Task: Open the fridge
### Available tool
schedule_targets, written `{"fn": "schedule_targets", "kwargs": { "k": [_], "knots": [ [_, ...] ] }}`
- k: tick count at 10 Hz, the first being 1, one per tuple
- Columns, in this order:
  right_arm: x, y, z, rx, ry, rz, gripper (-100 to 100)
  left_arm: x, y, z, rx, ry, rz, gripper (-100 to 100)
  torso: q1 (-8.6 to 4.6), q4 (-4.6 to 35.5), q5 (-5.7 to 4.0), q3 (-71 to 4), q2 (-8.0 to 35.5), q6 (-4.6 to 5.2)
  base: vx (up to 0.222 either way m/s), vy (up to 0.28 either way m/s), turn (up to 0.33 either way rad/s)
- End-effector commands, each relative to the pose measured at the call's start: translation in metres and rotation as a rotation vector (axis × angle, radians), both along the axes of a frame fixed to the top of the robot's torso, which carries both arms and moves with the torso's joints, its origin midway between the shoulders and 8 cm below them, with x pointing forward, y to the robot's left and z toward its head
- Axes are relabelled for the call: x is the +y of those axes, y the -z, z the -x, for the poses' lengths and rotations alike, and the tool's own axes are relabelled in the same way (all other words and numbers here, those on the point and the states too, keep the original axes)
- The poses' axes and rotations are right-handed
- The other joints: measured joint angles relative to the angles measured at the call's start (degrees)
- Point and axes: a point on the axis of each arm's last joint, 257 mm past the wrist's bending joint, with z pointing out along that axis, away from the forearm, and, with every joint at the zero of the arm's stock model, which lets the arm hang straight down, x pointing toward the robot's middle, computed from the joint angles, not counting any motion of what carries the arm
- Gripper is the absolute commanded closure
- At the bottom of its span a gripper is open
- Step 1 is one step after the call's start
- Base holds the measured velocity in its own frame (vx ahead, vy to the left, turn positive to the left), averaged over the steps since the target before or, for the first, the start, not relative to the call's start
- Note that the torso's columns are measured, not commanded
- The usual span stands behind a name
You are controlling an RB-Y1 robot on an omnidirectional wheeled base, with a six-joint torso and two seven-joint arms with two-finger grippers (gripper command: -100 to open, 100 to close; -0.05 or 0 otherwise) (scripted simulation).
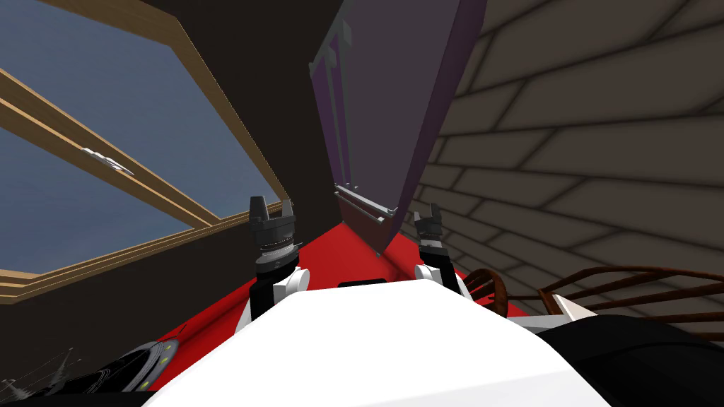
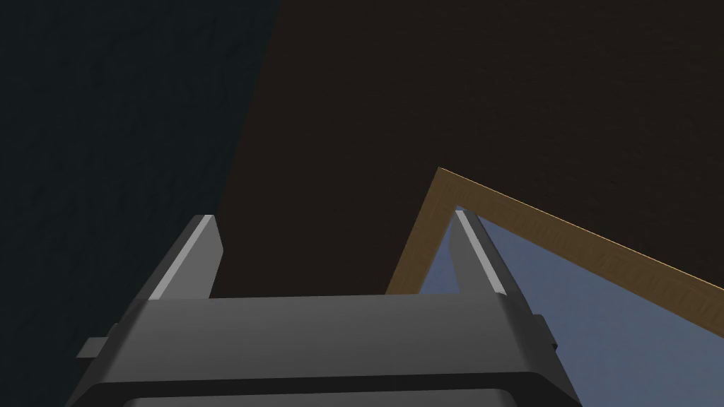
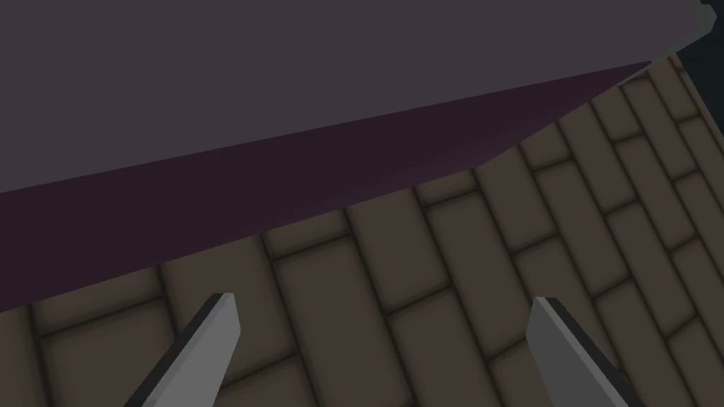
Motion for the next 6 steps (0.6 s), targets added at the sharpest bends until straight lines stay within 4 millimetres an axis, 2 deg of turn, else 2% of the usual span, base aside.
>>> {"fn": "schedule_targets", "kwargs": {
  "k": [1, 6],
  "knots": [
    [0.0000, 0.0000, 0.0000, 0.000, 0.000, 0.000, 0, 0.0000, 0.0000, 0.0000, 0.000, 0.000, 0.000, 0, 0.00, 2.3, 0.00, -4.7, 2.3, 0.00, 0.000, 0.000, 0.000],
    [0.0000, -0.0001, 0.0000, 0.000, 0.000, 0.000, 0, 0.0000, -0.0001, 0.0001, 0.000, 0.000, 0.000, 0, 0.00, 22.7, 0.00, -45.4, 22.7, 0.00, 0.000, 0.000, 0.000]
  ]
}}
